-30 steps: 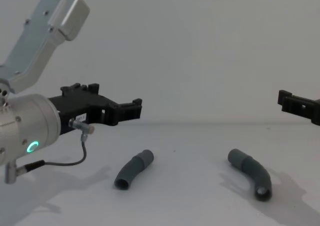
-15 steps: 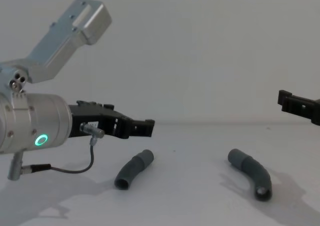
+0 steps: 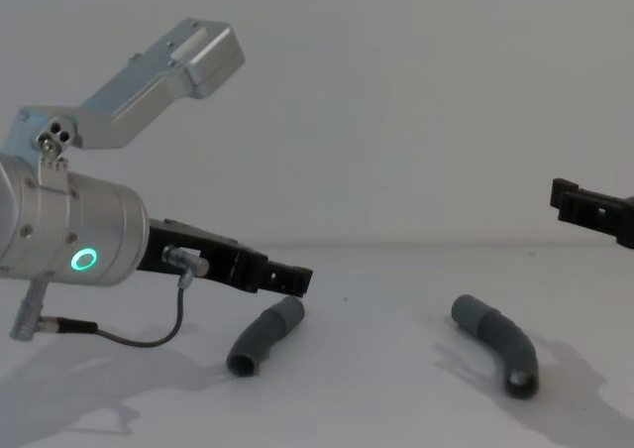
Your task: Use both hands to pick up one end of the pipe from the table, align the ends, and insert them.
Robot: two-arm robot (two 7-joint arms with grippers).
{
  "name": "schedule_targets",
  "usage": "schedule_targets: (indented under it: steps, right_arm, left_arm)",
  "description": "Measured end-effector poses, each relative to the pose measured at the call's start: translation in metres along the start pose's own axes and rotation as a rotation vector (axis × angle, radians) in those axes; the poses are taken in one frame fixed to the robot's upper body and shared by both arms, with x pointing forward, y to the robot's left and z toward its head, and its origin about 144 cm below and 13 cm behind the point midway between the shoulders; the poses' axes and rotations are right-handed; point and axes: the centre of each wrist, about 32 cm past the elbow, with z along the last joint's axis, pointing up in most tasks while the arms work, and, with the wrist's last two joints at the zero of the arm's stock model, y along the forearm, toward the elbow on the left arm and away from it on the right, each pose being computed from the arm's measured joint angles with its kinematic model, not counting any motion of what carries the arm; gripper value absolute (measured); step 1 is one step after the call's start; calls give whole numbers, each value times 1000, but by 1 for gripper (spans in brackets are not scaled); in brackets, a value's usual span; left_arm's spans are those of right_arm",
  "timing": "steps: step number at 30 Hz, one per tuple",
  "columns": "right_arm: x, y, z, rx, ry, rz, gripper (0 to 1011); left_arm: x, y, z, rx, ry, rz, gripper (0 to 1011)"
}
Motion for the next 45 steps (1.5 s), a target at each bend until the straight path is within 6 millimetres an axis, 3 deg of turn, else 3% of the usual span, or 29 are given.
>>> schedule_targets:
  steps: [20,45]
  right_arm:
    - [0,0,0,0,0,0,1001]
    - [0,0,0,0,0,0,1001]
  left_arm:
    - [23,-9,3,84,50,-25,1000]
    - [29,-40,3,147,87,-7,1000]
